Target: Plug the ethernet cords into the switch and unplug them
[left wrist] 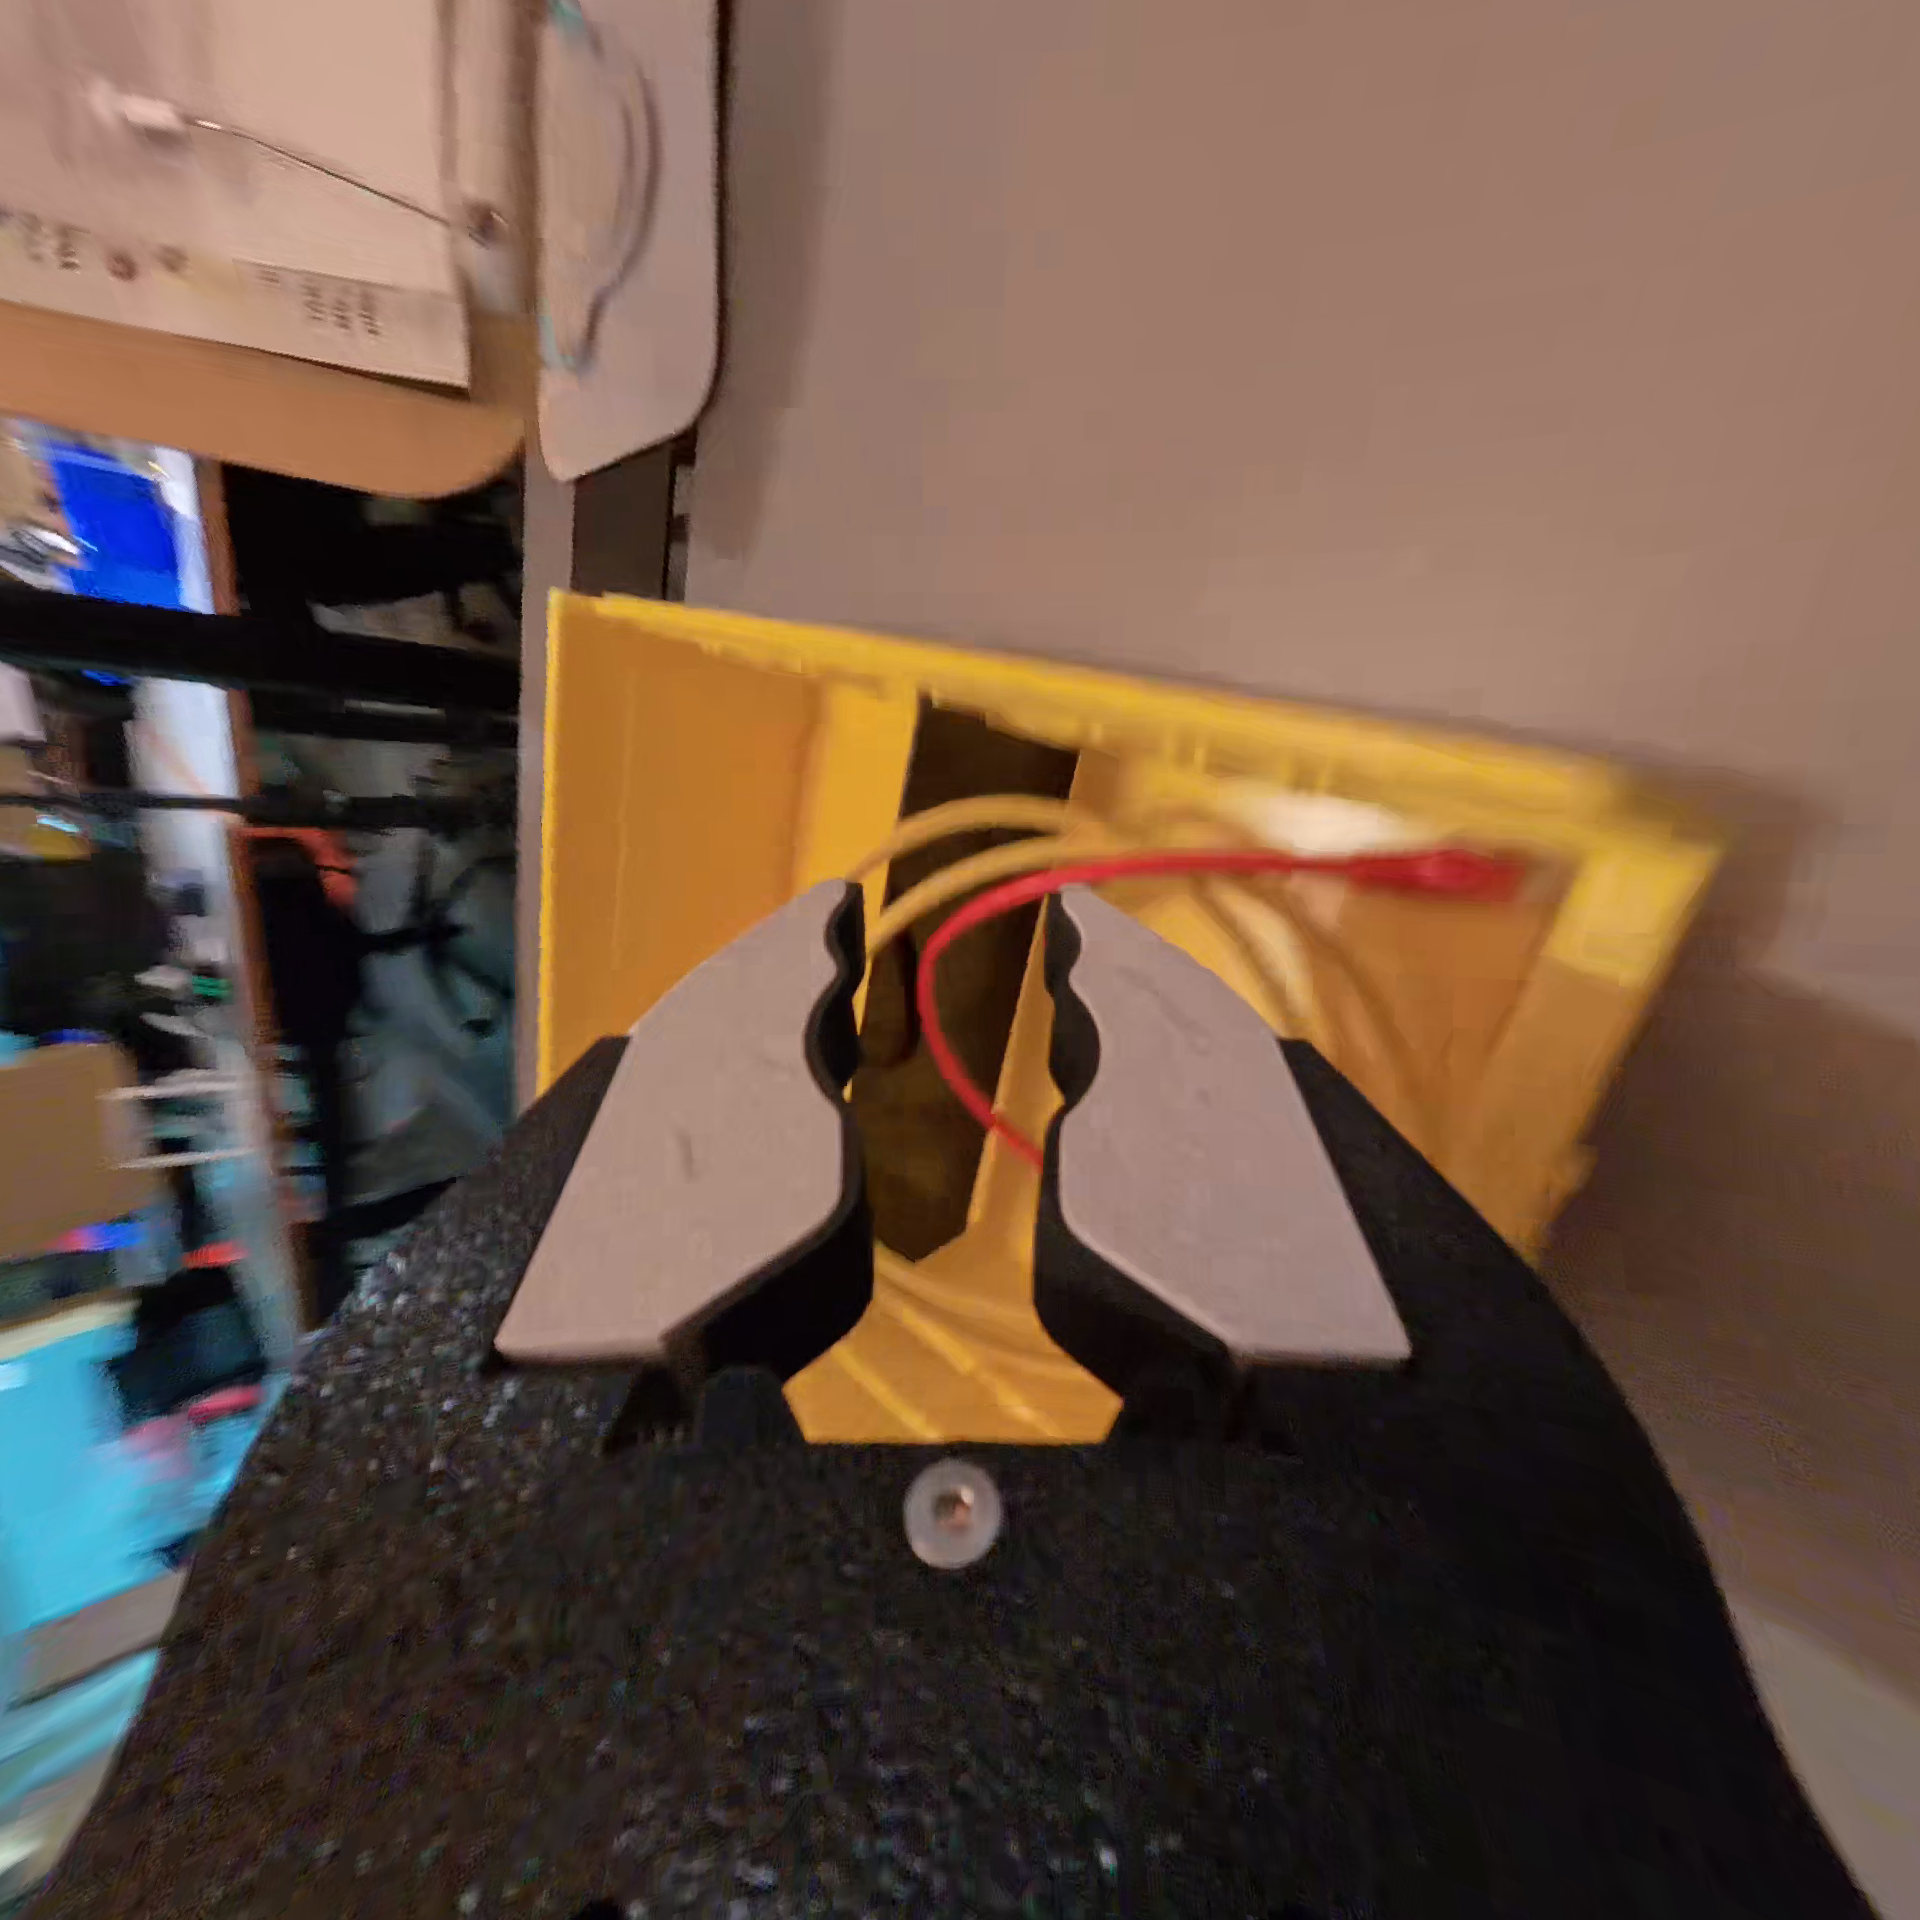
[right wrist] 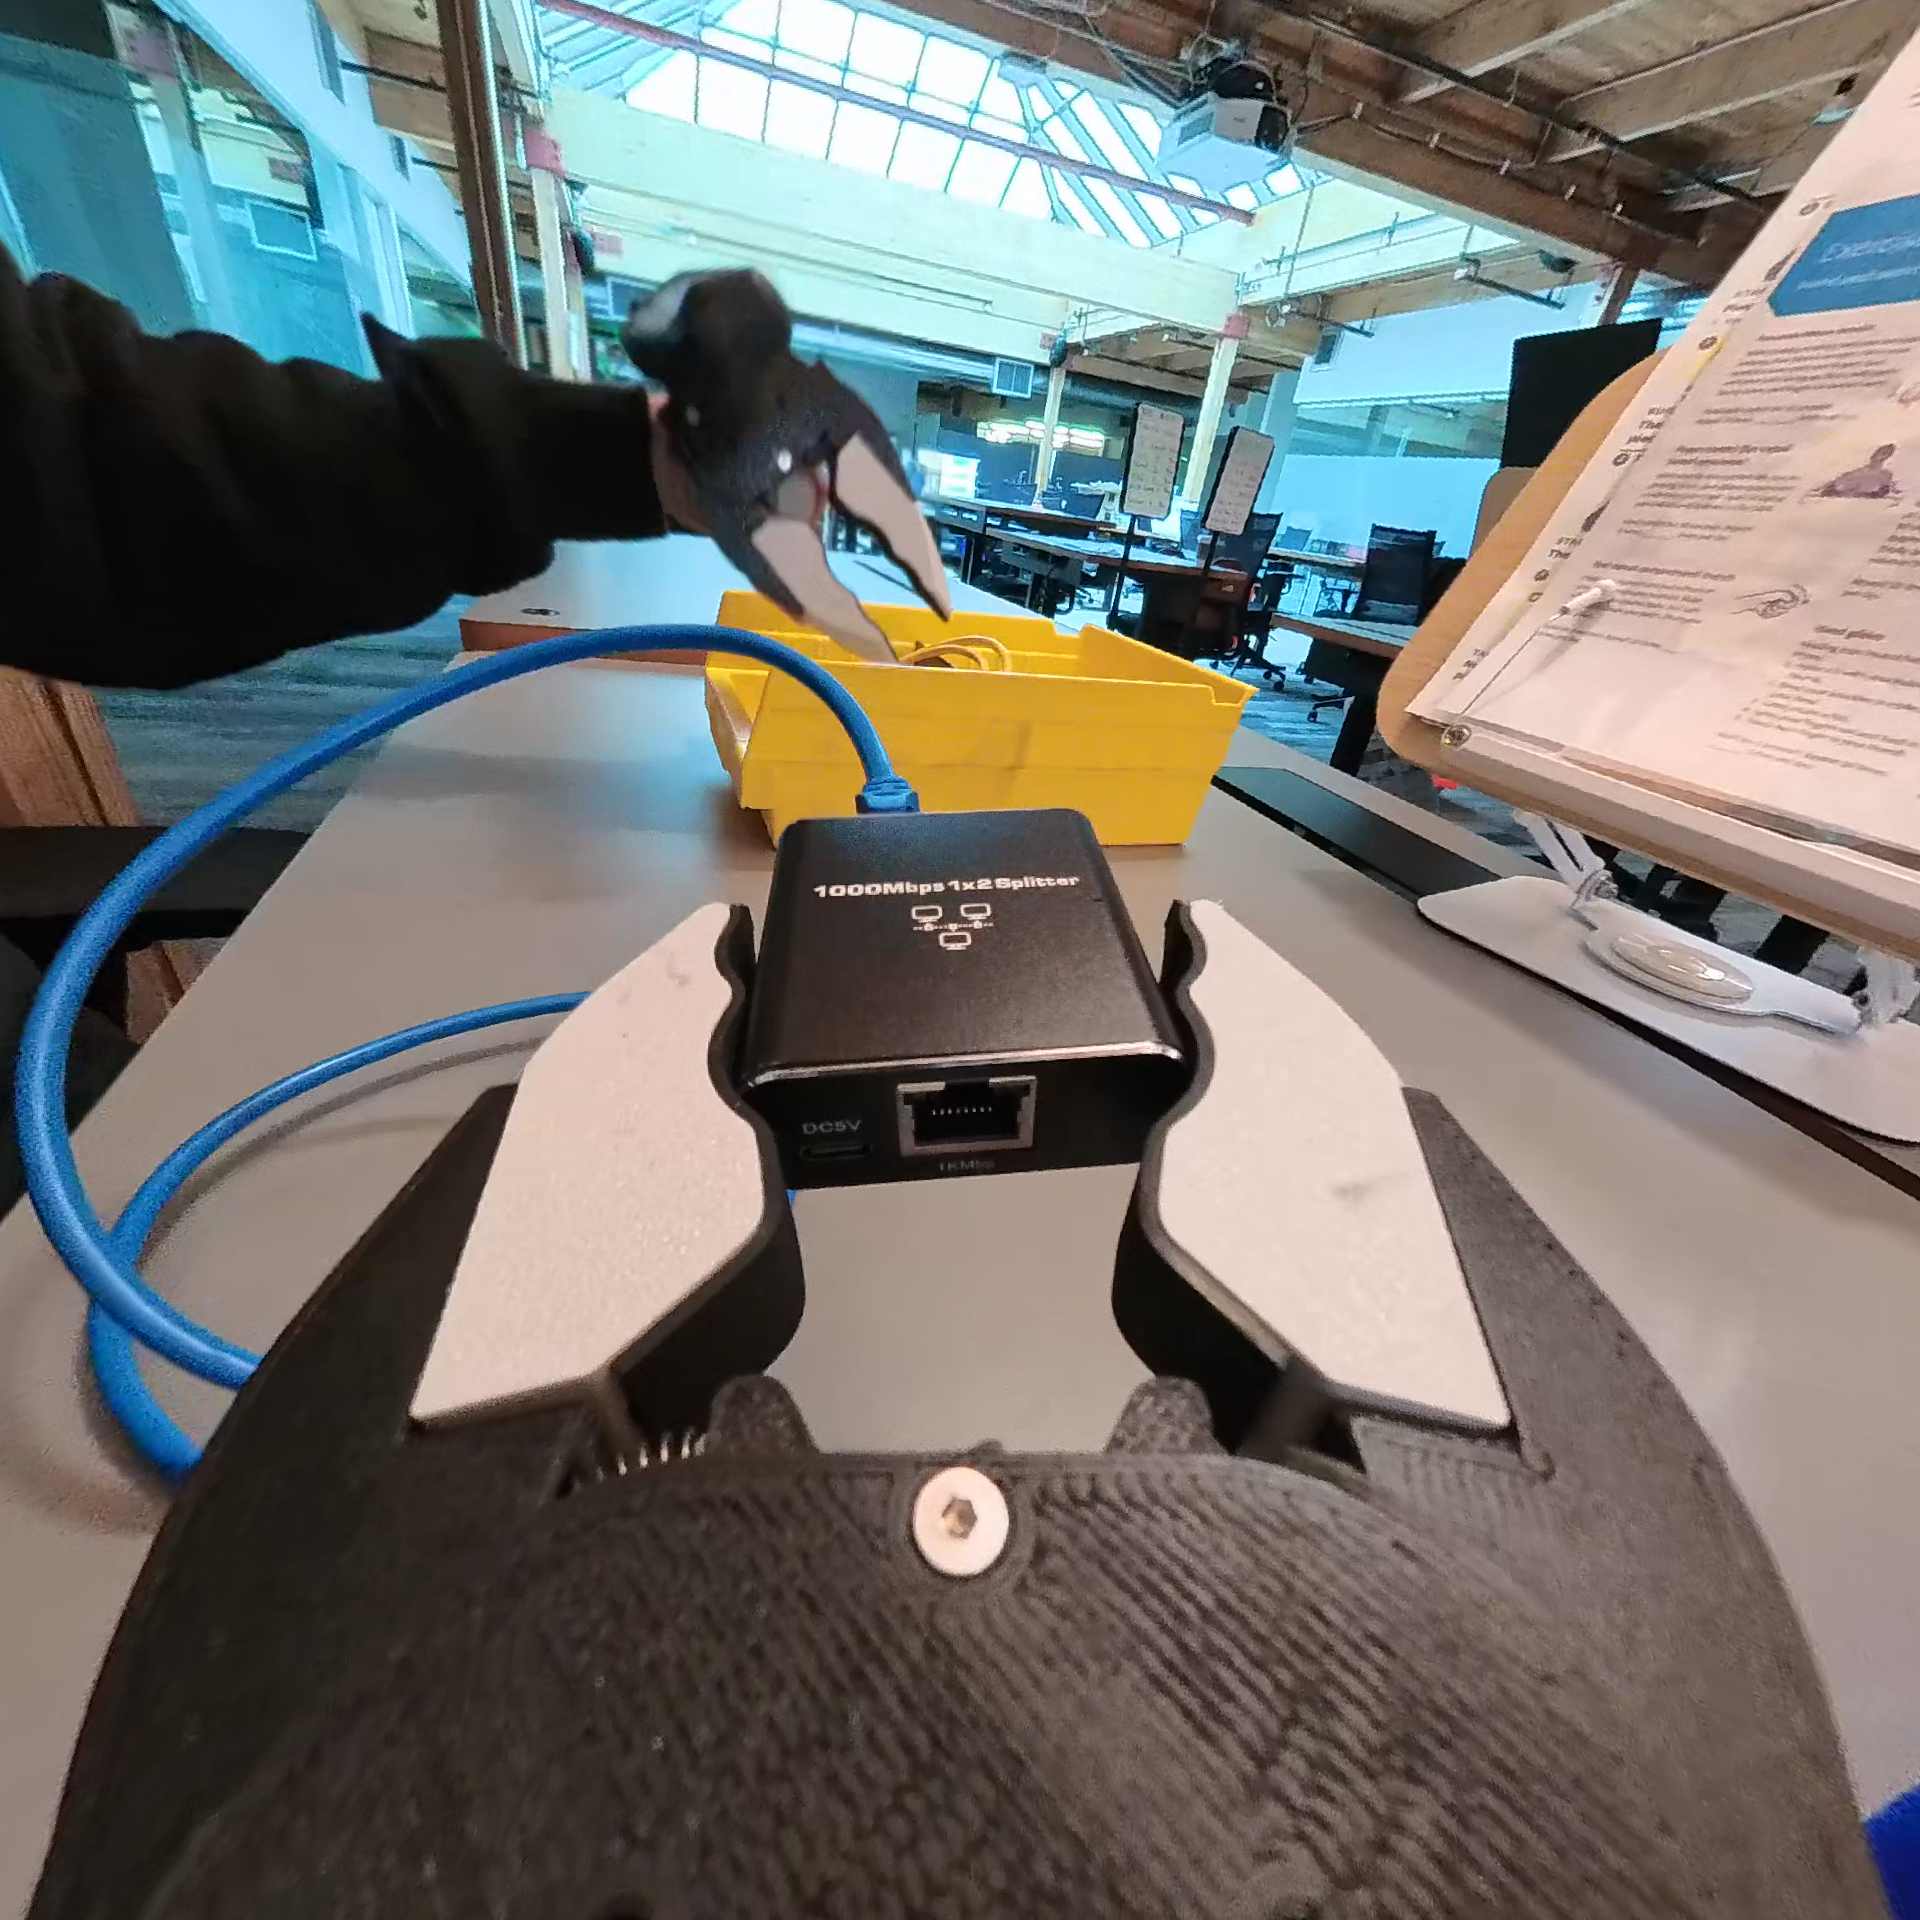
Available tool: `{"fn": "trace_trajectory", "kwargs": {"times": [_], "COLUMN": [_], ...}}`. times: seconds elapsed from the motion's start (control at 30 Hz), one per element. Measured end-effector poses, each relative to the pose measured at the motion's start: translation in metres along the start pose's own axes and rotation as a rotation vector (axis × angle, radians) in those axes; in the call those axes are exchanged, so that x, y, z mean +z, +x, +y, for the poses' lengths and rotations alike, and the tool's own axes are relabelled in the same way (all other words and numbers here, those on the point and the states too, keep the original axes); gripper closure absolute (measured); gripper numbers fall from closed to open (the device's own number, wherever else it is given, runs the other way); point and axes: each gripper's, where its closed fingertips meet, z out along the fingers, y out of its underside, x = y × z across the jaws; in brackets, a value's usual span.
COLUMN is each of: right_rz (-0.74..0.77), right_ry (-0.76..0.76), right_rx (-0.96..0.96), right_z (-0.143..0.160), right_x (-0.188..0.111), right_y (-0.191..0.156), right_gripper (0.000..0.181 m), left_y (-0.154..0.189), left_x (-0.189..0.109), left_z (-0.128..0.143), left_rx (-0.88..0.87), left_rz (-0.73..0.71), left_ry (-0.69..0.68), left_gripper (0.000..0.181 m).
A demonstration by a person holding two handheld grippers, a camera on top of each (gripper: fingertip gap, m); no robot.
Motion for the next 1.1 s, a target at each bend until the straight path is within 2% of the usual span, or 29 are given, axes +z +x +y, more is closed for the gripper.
{"fn": "trace_trajectory", "kwargs": {"times": [0.1,0.2,0.33,0.57,0.73,0.87,1.0,1.1], "right_rz": [-0.006,-0.01,-0.008,-0.012,-0.011,-0.01,-0.013,-0.012], "right_ry": [-0.014,-0.027,-0.021,-0.029,-0.028,-0.03,-0.034,-0.027], "right_rx": [0.004,0.0,0.002,0.0,-0.001,-0.003,-0.009,-0.008], "right_z": [0.003,0.005,0.004,0.005,0.005,0.005,0.006,0.005], "right_x": [0.001,0.002,0.001,0.001,0.001,0.001,0.001,0.0], "right_y": [-0.001,-0.002,-0.001,-0.002,-0.002,-0.002,-0.003,-0.003], "right_gripper": [0.107,0.107,0.107,0.107,0.107,0.107,0.107,0.107], "left_y": [0.003,0.005,0.013,0.012,0.0,-0.028,-0.067,-0.086], "left_x": [0.021,0.035,0.049,0.05,0.037,0.007,-0.038,-0.071], "left_z": [0.021,0.022,0.018,0.022,0.024,0.026,0.031,0.024], "left_rx": [0.303,0.527,0.583,0.556,0.528,0.405,0.202,0.085], "left_rz": [-0.161,-0.265,-0.262,-0.251,-0.294,-0.365,-0.454,-0.473], "left_ry": [-0.056,-0.097,-0.071,-0.081,-0.089,-0.096,-0.101,-0.094], "left_gripper": [0.146,0.15,0.16,0.174,0.177,0.177,0.177,0.178]}}
